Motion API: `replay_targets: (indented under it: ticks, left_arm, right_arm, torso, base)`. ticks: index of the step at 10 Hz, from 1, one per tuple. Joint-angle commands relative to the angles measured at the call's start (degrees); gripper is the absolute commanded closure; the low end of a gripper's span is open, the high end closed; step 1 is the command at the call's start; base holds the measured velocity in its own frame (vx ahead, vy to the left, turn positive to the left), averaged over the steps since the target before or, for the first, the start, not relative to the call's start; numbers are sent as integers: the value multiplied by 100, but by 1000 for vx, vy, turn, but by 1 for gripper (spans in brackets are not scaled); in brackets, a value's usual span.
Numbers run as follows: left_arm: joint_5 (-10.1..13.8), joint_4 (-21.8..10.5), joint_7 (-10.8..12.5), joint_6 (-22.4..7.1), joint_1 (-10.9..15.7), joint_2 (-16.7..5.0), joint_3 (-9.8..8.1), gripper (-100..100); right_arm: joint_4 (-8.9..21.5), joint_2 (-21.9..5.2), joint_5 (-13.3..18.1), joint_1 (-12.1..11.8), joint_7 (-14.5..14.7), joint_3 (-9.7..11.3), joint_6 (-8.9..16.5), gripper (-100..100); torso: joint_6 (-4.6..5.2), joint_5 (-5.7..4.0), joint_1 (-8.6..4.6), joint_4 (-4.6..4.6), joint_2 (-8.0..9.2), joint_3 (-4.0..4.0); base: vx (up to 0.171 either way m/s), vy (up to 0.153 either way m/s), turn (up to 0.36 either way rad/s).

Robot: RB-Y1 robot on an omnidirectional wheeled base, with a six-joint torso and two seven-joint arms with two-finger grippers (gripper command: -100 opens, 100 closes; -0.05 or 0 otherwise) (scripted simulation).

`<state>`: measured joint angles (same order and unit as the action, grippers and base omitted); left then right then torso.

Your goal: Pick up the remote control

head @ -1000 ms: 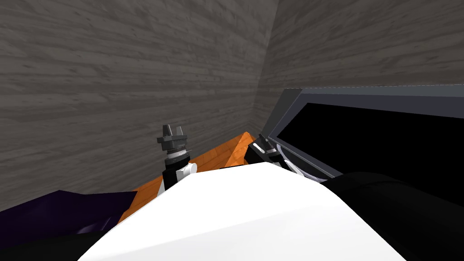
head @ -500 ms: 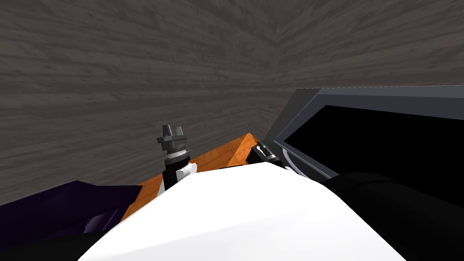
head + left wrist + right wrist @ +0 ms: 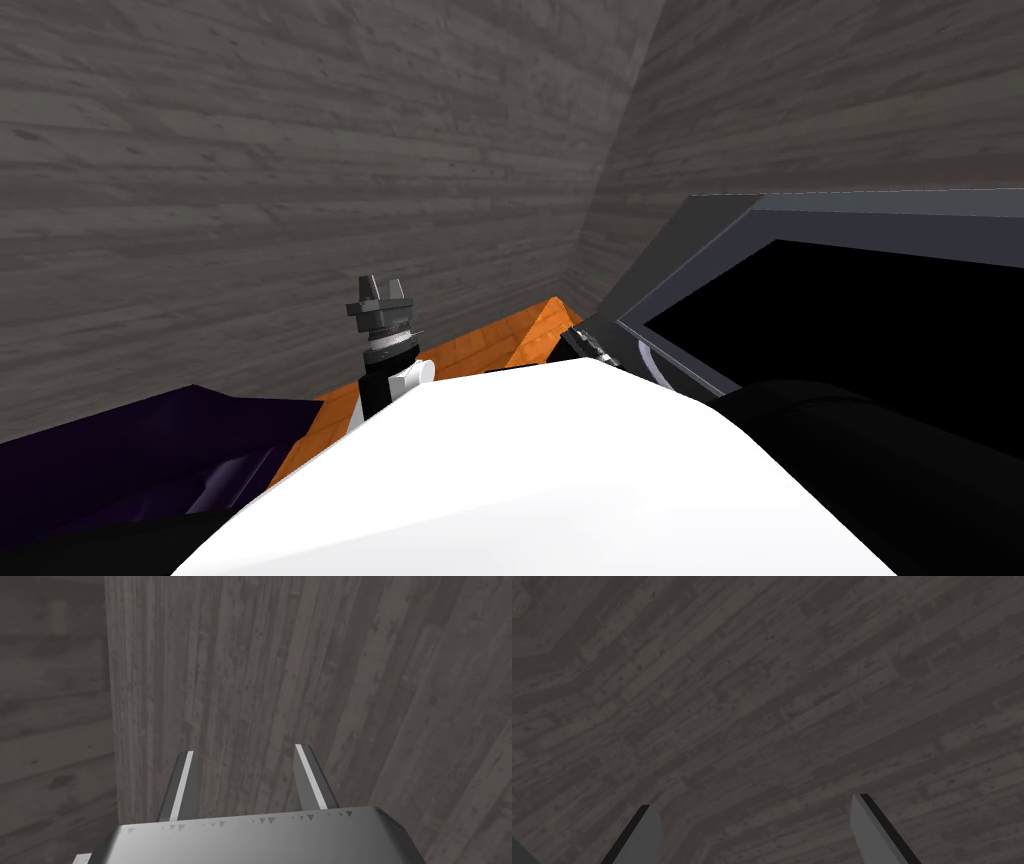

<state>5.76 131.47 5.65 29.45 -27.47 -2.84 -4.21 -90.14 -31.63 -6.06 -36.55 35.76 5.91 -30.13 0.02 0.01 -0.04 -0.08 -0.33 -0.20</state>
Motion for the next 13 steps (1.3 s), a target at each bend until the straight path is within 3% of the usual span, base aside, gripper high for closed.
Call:
replay_targets:
  ticks: [1,2,3,4,5,6,9,11,12,13]
  left_arm:
    - [0,0,0,0,0,0,0,0]
    - [0,0,0,0,0,0,0,0]
    - [0,0,0,0,0,0,0,0]
    - [0,0,0,0,1,0,1,0]
    - [0,0,0,0,0,0,0,0]
    - [0,0,0,0,0,0,0,0]
    - [0,0,0,0,0,0,0,0]
    - [0,0,0,0,0,0,0,0]
    - [0,0,0,0,0,0,0,0]
    - [0,0,0,0,1,0,0,0]
  right_arm:
    - [286,-132,-69,-169,286,157,110,-100]
    - [345,-132,-69,-169,340,157,110,-100]
    - [489,-248,-127,-269,583,298,191,-100]
    - [640,-248,-127,-269,596,298,191,-100]
    - [862,-362,-181,-366,823,436,269,-100]
    - [979,-362,-181,-366,843,436,269,-100]
    - [1523,-582,-276,-552,1251,702,418,-100]
    - [1566,-582,-276,-552,1302,702,418,-100]
    - [1740,-681,-314,-640,1509,832,488,-100]
    - [1796,-681,-314,-640,1509,832,488,-100]
  torso:
    - [0,0,0,0,0,0]
    - [-1,-1,-1,0,0,1]
    - [0,0,1,1,3,2]
    - [-4,0,3,2,4,3]
    - [1,1,4,1,5,3]
    - [-1,0,2,0,0,1]
    - [0,1,6,1,3,2]
    - [1,2,7,2,9,5]
    - [2,1,7,5,23,13]
    - [-1,1,5,5,19,12]
  base:
    - [95,-19,140]
    - [82,-16,72]
    - [78,-5,200]
    - [79,-5,64]
    - [103,-15,114]
    - [87,-16,75]
    - [91,-6,119]
    - [43,-12,37]
    - [49,-16,137]
    - [51,-22,79]
